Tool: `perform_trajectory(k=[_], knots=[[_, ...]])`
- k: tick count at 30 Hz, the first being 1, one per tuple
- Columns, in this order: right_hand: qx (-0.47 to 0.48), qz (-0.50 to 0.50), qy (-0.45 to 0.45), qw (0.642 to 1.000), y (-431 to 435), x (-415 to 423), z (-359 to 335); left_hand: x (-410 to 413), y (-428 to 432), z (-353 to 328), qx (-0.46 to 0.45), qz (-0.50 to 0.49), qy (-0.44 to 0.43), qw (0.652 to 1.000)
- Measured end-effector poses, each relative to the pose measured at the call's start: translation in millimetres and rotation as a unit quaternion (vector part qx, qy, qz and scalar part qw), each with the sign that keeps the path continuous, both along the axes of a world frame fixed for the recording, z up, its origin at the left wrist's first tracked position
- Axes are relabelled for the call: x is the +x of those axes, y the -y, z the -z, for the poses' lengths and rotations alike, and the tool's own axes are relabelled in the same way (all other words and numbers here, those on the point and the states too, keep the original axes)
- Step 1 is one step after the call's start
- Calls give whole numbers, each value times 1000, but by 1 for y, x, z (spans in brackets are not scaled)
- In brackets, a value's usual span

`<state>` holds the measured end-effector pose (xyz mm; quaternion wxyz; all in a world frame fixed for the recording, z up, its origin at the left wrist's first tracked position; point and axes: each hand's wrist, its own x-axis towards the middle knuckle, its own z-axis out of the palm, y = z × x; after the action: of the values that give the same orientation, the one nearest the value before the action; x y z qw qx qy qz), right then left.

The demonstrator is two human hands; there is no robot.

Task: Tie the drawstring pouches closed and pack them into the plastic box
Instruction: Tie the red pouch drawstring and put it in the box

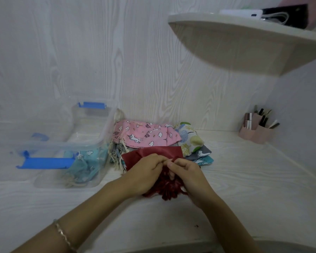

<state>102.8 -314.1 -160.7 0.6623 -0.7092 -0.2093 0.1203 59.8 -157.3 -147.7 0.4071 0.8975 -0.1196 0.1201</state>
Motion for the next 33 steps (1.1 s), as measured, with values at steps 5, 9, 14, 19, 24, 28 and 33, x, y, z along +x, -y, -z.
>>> perform_trajectory(k=[5, 9, 14, 19, 24, 28, 33], knots=[[60, 60, -44, 995, -2, 4, 4, -1, 1, 10, -68, -47, -31, 996], [46, 38, -47, 997, -1, 3, 3, -1, 0, 16, -157, -29, -52, 986], [11, 16, 16, 1000, 3, -2, 1, 0, 1, 14, -246, -53, -71, 965], [-82, 113, 163, 977, -2, -7, 4, -5, 7, 15, -208, -31, -57, 976], [-177, 132, 311, 924, -4, -12, 6, -5, 9, 19, -183, -28, -34, 982], [-233, 122, 390, 882, -4, -12, 3, -6, 8, 19, -160, -21, -30, 986], [-228, 138, 366, 892, -3, -17, -1, -6, 7, 19, -195, -18, -58, 979]])
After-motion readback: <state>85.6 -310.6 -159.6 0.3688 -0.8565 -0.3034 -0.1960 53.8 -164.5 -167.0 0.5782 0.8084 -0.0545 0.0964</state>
